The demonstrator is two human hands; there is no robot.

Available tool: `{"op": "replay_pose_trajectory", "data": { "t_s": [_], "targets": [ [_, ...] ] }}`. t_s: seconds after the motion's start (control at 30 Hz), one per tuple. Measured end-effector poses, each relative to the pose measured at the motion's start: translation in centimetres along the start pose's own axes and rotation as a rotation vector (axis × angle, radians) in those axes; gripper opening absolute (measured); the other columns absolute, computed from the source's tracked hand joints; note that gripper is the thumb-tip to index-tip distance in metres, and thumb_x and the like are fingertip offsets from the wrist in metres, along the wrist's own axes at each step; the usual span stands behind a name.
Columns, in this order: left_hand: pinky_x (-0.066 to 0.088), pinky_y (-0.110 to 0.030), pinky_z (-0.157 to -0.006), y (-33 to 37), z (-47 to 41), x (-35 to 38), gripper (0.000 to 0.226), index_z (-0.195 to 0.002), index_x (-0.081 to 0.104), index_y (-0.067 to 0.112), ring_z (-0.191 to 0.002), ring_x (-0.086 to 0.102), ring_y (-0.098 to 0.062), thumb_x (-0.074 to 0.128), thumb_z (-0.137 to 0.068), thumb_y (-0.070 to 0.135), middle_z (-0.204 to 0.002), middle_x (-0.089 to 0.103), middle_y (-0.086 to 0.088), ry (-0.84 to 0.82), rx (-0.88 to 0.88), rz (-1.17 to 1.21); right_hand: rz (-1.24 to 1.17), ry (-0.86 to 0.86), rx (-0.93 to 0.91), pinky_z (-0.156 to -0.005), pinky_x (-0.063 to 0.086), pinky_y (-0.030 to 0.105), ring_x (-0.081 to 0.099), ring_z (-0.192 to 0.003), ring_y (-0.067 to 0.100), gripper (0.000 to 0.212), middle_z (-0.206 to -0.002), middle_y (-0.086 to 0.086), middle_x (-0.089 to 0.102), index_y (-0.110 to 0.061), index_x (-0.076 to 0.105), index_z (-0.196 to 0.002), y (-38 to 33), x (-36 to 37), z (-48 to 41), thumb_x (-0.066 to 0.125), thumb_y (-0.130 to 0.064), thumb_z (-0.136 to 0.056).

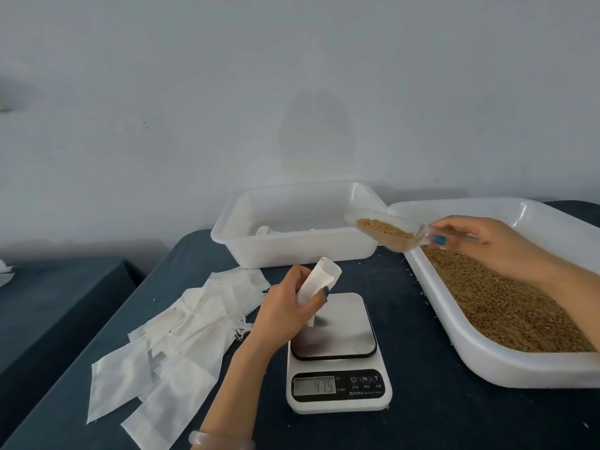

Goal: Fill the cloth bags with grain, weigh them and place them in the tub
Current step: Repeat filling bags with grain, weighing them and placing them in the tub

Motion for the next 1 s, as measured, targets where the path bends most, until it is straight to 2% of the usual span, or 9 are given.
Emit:
{"op": "replay_pose_trajectory", "data": {
  "t_s": [0.07,0.17,0.27,0.43,0.53,0.6,0.67,0.73,1.0],
  "targets": [
    [0.051,-0.025,-0.063,0.0,0.0,-0.1,0.019,-0.096,0.045,0.046,-0.082,0.059,0.006,0.061,-0.086,0.05,-0.092,0.059,0.038,0.003,0.006,-0.012,0.001,-0.039,-0.064,-0.094,0.047,0.029,0.062,-0.109,-0.003,0.037,-0.114,-0.023,0.068,-0.039,0.068,-0.112,-0.9,0.7,-0.1,0.059,-0.055,-0.079],
    [0.048,-0.022,-0.062,0.1,0.0,-0.3,0.02,-0.094,0.043,0.05,-0.084,0.057,0.01,0.062,-0.088,0.048,-0.093,0.055,0.043,0.02,0.006,-0.024,0.111,-0.029,-0.164,-0.092,0.049,0.031,0.065,-0.102,-0.003,0.037,-0.106,-0.024,0.071,-0.043,0.067,-0.112,-1.8,1.2,-0.3,0.055,-0.056,-0.08],
    [0.049,-0.022,-0.063,0.1,0.0,-0.4,0.022,-0.094,0.041,0.052,-0.084,0.057,0.01,0.062,-0.087,0.046,-0.092,0.055,0.044,0.028,0.005,-0.035,0.311,-0.002,-0.213,-0.097,0.039,0.033,0.061,-0.093,-0.003,0.034,-0.099,-0.029,0.066,-0.055,0.056,-0.11,-2.0,1.2,-0.3,0.045,-0.062,-0.079],
    [0.04,-0.013,-0.059,0.1,0.0,-0.3,0.027,-0.1,0.044,0.046,-0.083,0.058,0.009,0.066,-0.084,0.045,-0.087,0.062,0.029,0.012,0.036,-0.062,0.418,-0.001,-0.264,-0.105,0.026,0.03,0.057,-0.097,0.004,0.031,-0.1,-0.029,0.066,-0.058,0.051,-0.107,-2.5,0.8,-0.3,0.037,-0.063,-0.08],
    [0.045,-0.02,-0.063,0.2,0.1,0.0,0.03,-0.103,0.045,0.042,-0.084,0.059,0.002,0.068,-0.083,0.043,-0.092,0.064,0.024,-0.011,0.092,-0.105,0.572,-0.027,-0.319,-0.107,0.018,0.021,0.055,-0.1,-0.002,0.026,-0.096,-0.034,0.062,-0.056,0.055,-0.111,-3.6,0.3,-0.5,0.04,-0.052,-0.09],
    [0.049,-0.026,-0.067,0.4,0.1,0.2,0.034,-0.106,0.045,0.039,-0.083,0.059,-0.002,0.07,-0.082,0.042,-0.095,0.064,0.02,-0.014,0.125,-0.135,0.714,-0.057,-0.358,-0.115,0.014,0.026,0.055,-0.098,-0.005,0.038,-0.095,-0.032,0.061,-0.053,0.057,-0.117,-4.3,0.0,-0.8,0.03,-0.055,-0.091],
    [0.046,-0.02,-0.064,0.5,0.1,0.3,0.038,-0.106,0.043,0.042,-0.083,0.058,-0.001,0.071,-0.082,0.044,-0.096,0.064,0.02,-0.013,0.148,-0.148,0.825,-0.07,-0.387,-0.119,0.011,0.033,0.055,-0.098,-0.006,0.046,-0.095,-0.029,0.061,-0.053,0.057,-0.121,-5.2,-0.2,-1.3,0.023,-0.058,-0.091],
    [0.046,-0.016,-0.063,0.6,0.2,0.4,0.04,-0.108,0.041,0.044,-0.084,0.059,0.002,0.071,-0.082,0.049,-0.098,0.064,0.02,-0.026,0.144,-0.144,0.862,-0.056,-0.426,-0.12,0.011,0.037,0.054,-0.096,-0.005,0.045,-0.092,-0.028,0.061,-0.052,0.059,-0.119,-5.9,-0.1,-1.6,0.024,-0.057,-0.091],
    [0.056,-0.029,-0.075,0.7,0.1,0.8,0.053,-0.122,0.041,0.034,-0.093,0.063,-0.009,0.072,-0.083,0.049,-0.114,0.064,0.011,-0.086,0.111,-0.096,0.966,-0.025,-0.569,-0.119,0.013,0.043,0.058,-0.092,0.003,0.036,-0.084,-0.024,0.064,-0.044,0.066,-0.116,-8.4,0.2,-2.2,0.039,-0.047,-0.093]
  ]
}}
Point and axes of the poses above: each hand's wrist, its own z-axis away from the middle knuckle, its own x-axis out of the palm, y = z × x, the point moved 2 cm from there along -z, towards the middle knuckle
